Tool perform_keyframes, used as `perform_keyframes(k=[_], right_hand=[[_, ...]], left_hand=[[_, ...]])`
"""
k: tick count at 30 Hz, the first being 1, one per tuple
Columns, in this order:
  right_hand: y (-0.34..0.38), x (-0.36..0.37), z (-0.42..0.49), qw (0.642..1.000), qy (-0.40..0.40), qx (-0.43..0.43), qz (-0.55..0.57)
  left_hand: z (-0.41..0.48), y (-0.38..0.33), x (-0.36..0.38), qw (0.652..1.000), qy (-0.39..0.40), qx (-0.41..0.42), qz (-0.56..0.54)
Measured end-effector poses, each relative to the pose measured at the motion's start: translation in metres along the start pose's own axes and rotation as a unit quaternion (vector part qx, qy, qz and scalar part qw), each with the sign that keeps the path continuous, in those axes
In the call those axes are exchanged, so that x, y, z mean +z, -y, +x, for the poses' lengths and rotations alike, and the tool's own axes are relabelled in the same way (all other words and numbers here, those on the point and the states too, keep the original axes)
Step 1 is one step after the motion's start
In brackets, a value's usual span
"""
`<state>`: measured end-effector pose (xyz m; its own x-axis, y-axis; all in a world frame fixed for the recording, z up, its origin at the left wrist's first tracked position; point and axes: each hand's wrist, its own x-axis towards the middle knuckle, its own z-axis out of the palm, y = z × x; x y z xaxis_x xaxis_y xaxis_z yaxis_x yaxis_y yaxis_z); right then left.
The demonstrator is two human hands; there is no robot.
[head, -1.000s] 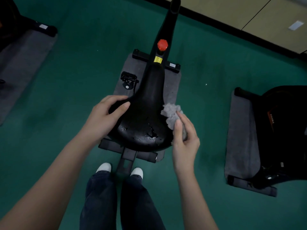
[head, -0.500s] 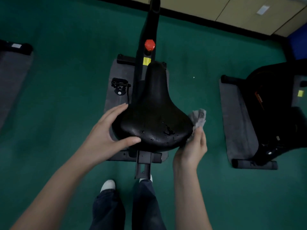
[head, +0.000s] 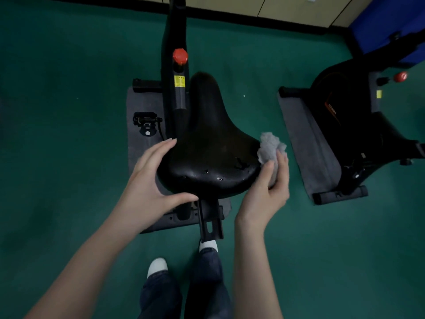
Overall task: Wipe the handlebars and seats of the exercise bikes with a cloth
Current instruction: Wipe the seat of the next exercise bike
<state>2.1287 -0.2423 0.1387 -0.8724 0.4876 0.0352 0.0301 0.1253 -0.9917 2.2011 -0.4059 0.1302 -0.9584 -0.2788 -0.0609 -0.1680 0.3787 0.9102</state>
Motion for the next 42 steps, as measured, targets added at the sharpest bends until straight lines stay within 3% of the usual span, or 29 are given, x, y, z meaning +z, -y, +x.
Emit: perform_keyframes(k=[2, 6, 9, 14, 20, 22, 24, 26, 28, 30, 34, 39, 42], right_hand=[[0.004, 0.003, -0.016, 0.993, 0.035, -0.101, -0.05], [0.004, 0.004, -0.044, 0.947, 0.129, -0.251, -0.156], [0.012, -0.001, -0.022, 0.936, 0.155, -0.246, -0.197], [0.021, 0.009, -0.009, 0.956, 0.11, -0.188, -0.195], [0.0, 0.004, -0.06, 0.929, 0.143, -0.29, -0.179], [-0.004, 0.003, -0.046, 0.925, 0.115, -0.308, -0.188], [-0.008, 0.0, -0.024, 0.956, 0.051, -0.242, -0.161], [-0.009, 0.0, -0.002, 0.996, -0.014, -0.075, -0.053], [-0.011, 0.003, 0.011, 0.992, -0.041, 0.092, 0.08], [-0.013, 0.008, 0.009, 0.973, -0.048, 0.164, 0.155], [-0.007, 0.016, -0.028, 0.951, -0.086, 0.181, 0.237], [-0.001, 0.029, -0.06, 0.933, -0.142, 0.226, 0.24], [0.002, 0.023, -0.045, 0.943, -0.142, 0.192, 0.231]], left_hand=[[0.0, 0.001, 0.001, 1.0, -0.005, 0.008, -0.004], [0.0, 0.0, 0.003, 1.0, -0.012, 0.017, -0.013], [0.001, 0.0, 0.003, 1.0, -0.011, 0.014, -0.021], [0.002, 0.003, 0.003, 1.0, -0.006, 0.01, -0.018], [0.002, 0.002, 0.0, 1.0, -0.006, 0.013, -0.019], [0.002, 0.002, -0.001, 1.0, -0.004, 0.015, -0.013], [0.002, 0.001, -0.001, 1.0, 0.0, 0.013, -0.016], [0.002, 0.002, -0.001, 1.0, 0.004, 0.01, -0.023], [0.001, 0.003, -0.001, 1.0, 0.005, 0.009, -0.024], [0.001, 0.004, -0.001, 1.0, 0.006, 0.012, -0.022], [0.002, 0.006, -0.001, 1.0, 0.002, 0.021, -0.02], [0.002, 0.006, 0.0, 1.0, -0.002, 0.023, -0.012], [0.002, 0.005, 0.001, 1.0, 0.001, 0.02, -0.01]])
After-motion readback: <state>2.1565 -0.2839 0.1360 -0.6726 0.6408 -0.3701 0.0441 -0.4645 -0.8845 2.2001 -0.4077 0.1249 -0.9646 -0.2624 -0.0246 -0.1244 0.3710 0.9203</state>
